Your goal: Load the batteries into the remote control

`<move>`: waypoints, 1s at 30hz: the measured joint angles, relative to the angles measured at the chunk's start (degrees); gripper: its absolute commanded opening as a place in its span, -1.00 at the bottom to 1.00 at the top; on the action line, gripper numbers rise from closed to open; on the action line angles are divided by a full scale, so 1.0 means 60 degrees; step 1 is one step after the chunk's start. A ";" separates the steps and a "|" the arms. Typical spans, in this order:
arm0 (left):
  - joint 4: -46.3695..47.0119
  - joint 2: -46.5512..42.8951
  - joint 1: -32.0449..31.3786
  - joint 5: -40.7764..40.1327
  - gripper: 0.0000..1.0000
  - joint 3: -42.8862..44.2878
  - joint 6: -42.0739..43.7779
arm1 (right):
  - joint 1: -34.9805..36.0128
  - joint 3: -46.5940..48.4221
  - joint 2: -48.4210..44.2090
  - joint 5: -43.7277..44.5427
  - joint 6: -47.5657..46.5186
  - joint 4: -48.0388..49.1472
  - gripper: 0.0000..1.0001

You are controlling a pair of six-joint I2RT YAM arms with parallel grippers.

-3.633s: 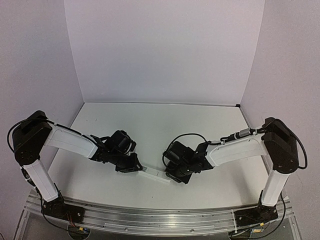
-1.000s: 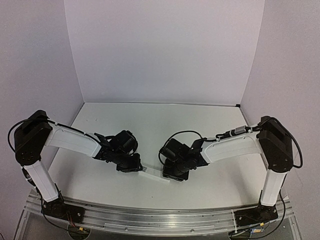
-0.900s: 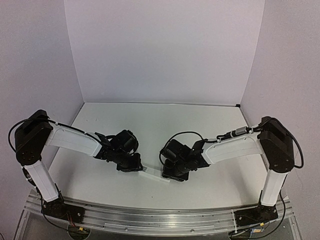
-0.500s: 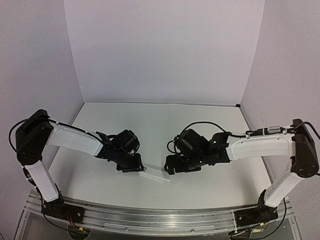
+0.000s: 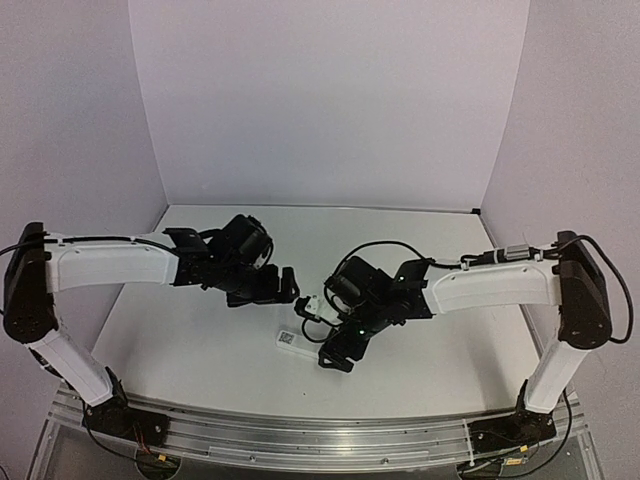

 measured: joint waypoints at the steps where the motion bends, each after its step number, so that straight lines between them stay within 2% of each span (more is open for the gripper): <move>1: -0.0144 -0.0371 0.0000 -0.0163 0.99 -0.0020 -0.0059 | 0.0000 0.0137 0.0139 -0.0001 -0.0330 -0.0004 0.82; 7: -0.0757 -0.3463 0.0000 -0.1084 0.99 -0.1360 -0.0814 | -0.0095 0.0628 0.0983 -0.0127 -0.1524 0.0013 0.72; 14: -0.1715 -0.6661 0.0000 -0.1561 0.99 -0.3439 -0.1900 | -0.0990 0.0860 0.1909 -0.1162 -0.1674 -0.0040 0.62; 18: -0.2011 -0.7634 0.0000 -0.1627 0.99 -0.3925 -0.2258 | -0.1353 0.0988 0.2322 -0.1839 -0.1658 -0.0026 0.55; 22: -0.2162 -0.7844 0.0000 -0.1715 0.99 -0.3950 -0.2511 | -0.1291 0.1108 0.2509 -0.2221 -0.1648 0.0070 0.44; 23: -0.2210 -0.7827 0.0000 -0.1743 0.99 -0.3950 -0.2575 | -0.1259 0.1110 0.2524 -0.2238 -0.1653 0.0080 0.37; 24: -0.2254 -0.7802 0.0000 -0.1772 0.99 -0.3950 -0.2625 | -0.1230 0.1110 0.2529 -0.2227 -0.1674 0.0083 0.21; 27: -0.2298 -0.7701 0.0000 -0.1802 0.99 -0.3950 -0.2735 | -0.1064 0.1113 0.2550 -0.1974 -0.1700 0.0100 -0.44; 30: -0.2322 -0.7649 0.0000 -0.1794 0.99 -0.3950 -0.2813 | -0.0800 0.1119 0.2570 -0.1400 -0.1706 0.0113 -0.71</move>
